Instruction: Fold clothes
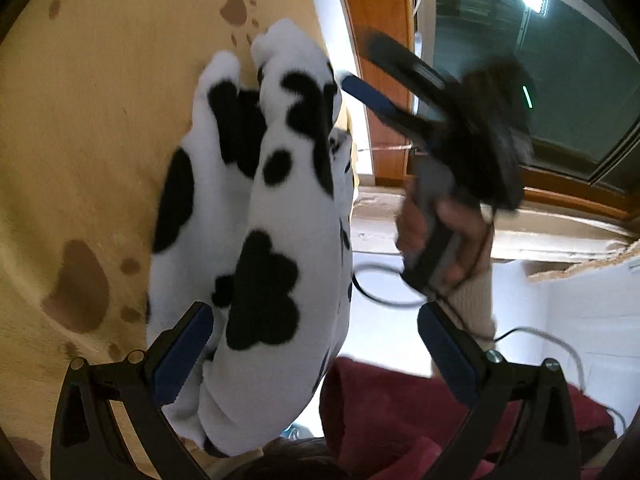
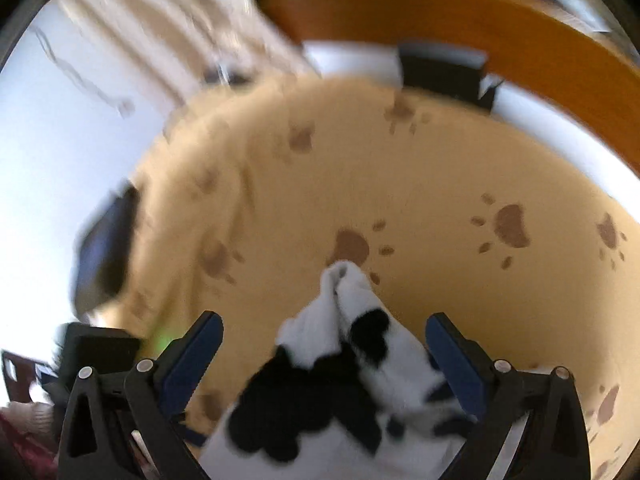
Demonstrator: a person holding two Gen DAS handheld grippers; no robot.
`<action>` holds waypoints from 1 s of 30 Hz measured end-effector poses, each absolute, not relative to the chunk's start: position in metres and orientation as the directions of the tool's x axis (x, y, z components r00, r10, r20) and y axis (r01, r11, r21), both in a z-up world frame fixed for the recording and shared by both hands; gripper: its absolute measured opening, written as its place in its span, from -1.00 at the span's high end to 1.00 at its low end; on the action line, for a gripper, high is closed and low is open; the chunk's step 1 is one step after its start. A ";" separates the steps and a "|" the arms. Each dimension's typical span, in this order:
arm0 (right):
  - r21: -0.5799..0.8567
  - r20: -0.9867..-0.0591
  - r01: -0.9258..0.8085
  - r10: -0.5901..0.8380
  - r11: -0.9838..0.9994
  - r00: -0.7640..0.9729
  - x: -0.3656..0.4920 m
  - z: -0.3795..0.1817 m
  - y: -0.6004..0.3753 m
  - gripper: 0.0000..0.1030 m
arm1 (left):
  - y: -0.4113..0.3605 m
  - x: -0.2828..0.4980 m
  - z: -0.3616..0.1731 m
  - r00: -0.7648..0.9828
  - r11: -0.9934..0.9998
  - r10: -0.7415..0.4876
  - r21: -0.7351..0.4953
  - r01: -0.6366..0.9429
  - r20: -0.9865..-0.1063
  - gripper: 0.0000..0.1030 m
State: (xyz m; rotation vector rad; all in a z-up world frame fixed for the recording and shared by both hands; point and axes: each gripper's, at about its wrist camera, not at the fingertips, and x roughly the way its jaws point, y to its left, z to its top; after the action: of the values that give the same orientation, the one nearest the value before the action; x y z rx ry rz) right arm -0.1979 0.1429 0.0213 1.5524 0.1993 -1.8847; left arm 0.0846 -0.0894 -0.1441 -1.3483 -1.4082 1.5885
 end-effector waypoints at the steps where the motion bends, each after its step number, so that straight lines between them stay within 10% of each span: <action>1: 0.290 -0.929 0.590 -0.370 -0.754 -0.018 -0.198 0.008 0.138 -0.42 | -0.084 0.084 -0.145 -0.276 -0.242 0.919 -0.956 0.166 -0.281 -0.99; 2: 0.277 -0.941 0.599 -0.338 -0.751 0.011 -0.195 -0.003 0.133 0.02 | -0.077 0.082 -0.145 -0.260 -0.241 0.925 -0.957 0.160 -0.276 -0.99; 4: 0.239 -0.956 0.630 -0.291 -0.739 0.021 -0.187 -0.013 0.130 0.29 | -0.066 0.079 -0.146 -0.237 -0.251 0.930 -0.957 0.147 -0.280 -0.99; 8: 0.206 -0.943 0.643 -0.325 -0.738 -0.072 -0.171 0.016 0.145 0.48 | -0.048 0.076 -0.138 -0.200 -0.297 0.930 -0.951 0.090 -0.309 -0.99; 30: 0.189 -0.778 0.618 -0.501 -0.763 -0.380 -0.131 0.123 0.175 0.49 | -0.050 0.091 -0.105 -0.250 -0.367 0.898 -0.930 0.030 -0.363 -0.99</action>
State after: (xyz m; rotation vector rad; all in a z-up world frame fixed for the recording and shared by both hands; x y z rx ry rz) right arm -0.1312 0.1748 0.1226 1.1529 0.1727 -2.1572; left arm 0.0910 -0.0495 -0.1049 -1.3388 -1.1805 1.6927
